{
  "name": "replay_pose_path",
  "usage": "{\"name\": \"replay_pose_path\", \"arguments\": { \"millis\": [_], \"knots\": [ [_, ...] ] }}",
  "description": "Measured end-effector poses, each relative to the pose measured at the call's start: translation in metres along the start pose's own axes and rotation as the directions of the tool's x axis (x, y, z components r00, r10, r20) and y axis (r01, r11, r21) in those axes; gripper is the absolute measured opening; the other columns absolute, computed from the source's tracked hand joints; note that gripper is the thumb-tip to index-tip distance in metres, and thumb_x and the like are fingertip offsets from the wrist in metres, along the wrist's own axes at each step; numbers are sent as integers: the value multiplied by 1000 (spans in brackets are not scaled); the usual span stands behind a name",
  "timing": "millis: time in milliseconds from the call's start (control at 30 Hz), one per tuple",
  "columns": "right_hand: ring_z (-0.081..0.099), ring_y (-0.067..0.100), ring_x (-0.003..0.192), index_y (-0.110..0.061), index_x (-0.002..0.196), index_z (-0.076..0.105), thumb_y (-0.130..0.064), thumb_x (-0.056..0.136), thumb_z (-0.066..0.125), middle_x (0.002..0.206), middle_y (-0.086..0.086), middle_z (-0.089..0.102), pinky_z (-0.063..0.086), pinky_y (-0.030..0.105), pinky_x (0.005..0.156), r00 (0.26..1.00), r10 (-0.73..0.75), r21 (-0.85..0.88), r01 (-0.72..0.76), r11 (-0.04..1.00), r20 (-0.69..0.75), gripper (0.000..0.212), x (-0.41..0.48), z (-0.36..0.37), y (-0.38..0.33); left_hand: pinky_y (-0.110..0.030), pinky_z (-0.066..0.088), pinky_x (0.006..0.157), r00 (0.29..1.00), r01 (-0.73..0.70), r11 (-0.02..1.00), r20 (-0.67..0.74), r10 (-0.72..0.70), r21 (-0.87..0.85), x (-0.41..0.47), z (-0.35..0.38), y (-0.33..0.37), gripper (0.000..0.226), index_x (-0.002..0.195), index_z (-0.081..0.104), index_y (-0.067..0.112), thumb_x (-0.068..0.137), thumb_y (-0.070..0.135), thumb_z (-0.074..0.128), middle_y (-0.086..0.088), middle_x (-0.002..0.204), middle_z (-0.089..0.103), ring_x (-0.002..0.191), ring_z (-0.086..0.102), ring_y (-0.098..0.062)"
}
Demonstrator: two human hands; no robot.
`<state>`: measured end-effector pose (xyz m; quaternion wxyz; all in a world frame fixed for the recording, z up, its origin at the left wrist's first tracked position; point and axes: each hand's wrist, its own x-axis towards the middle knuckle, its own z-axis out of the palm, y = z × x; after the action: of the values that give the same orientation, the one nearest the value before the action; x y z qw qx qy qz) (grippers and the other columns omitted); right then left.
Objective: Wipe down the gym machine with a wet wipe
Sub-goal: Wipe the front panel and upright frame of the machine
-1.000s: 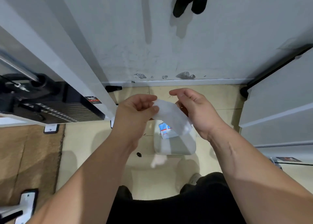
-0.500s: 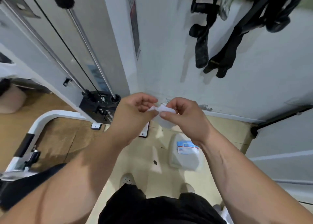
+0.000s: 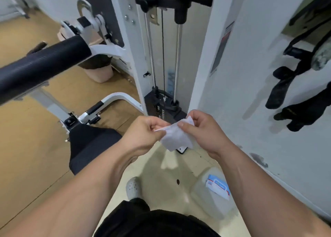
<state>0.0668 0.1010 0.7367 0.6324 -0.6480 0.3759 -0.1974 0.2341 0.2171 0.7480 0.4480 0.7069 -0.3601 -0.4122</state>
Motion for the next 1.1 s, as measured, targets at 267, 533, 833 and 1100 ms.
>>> {"name": "replay_pose_path", "arguments": {
  "millis": [267,533,833,1100],
  "knots": [
    [69,15,70,-5,93,69,-11,97,71,79,9,75,53,28,64,990,52,23,-55,998,131,7,35,107,-6,-44,52,80,968,152,840,-93,-233,-522,-22,-92,-46,12,88,70,12,94,13,60,-20,92,65,79,60,-29],
    [59,20,74,-12,91,70,-24,95,75,87,26,66,47,35,69,999,27,-10,-28,1000,-38,13,94,246,-35,-37,58,74,946,162,774,-126,-298,-612,1,-219,-74,21,116,66,7,107,14,48,-16,109,76,96,75,-27],
    [47,21,66,-26,70,69,-33,84,79,69,7,51,39,35,63,974,59,1,-60,998,-218,18,124,281,-60,-44,63,77,964,203,925,-101,-246,-322,45,-285,-88,28,102,64,21,84,4,76,-8,97,74,91,73,-29],
    [51,22,68,-21,75,73,-24,88,82,69,7,51,44,34,66,881,43,59,-17,998,-472,17,133,202,-83,-31,62,64,976,113,951,-147,-160,-289,103,-285,-52,14,97,74,7,96,3,61,-18,95,75,83,74,-28]
  ]
}}
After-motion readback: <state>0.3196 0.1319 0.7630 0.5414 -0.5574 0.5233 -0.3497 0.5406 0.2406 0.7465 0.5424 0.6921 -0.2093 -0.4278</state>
